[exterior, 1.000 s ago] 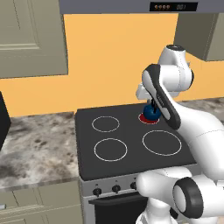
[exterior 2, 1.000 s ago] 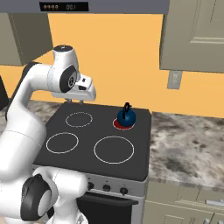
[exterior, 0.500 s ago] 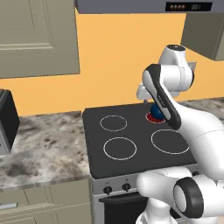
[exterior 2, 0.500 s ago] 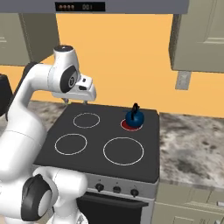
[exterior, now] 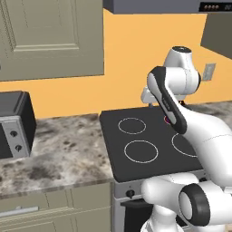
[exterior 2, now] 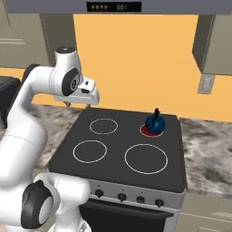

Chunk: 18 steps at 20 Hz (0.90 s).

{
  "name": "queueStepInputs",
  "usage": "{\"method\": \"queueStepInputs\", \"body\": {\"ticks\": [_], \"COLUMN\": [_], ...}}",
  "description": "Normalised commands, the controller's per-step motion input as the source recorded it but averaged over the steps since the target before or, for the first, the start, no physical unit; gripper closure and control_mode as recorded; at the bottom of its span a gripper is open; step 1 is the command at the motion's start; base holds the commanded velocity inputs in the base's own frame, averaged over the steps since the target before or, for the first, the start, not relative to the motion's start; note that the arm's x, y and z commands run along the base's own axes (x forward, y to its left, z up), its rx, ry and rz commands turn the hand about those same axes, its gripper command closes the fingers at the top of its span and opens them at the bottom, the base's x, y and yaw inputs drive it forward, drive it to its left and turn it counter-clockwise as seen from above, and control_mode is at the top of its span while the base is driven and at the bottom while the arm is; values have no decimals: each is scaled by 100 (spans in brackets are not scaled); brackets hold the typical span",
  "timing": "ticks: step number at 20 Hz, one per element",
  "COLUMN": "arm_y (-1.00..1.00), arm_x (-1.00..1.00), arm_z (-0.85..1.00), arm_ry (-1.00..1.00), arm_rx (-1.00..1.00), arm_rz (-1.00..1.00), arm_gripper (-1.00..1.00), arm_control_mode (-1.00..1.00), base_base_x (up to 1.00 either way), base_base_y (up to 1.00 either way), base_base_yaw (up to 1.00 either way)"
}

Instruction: Lower the heat of the kettle.

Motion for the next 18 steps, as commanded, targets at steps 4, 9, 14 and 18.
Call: {"method": "queueStepInputs", "body": {"ticks": [4,9,14,18], "arm_y": [0,0,0,0], "arm_x": [0,0,0,0], "arm_z": [0,0,0,0], "arm_ry": [0,0,0,0], "arm_rx": [0,0,0,0], "arm_rz": [0,0,0,0], "arm_gripper": [-100,-100,-100,-100], "arm_control_mode": [100,100,100,100], "base_base_x": [-6,-5,-1,0], "base_base_y": [55,55,49,47], "base_base_yaw": [0,0,0,0]}}
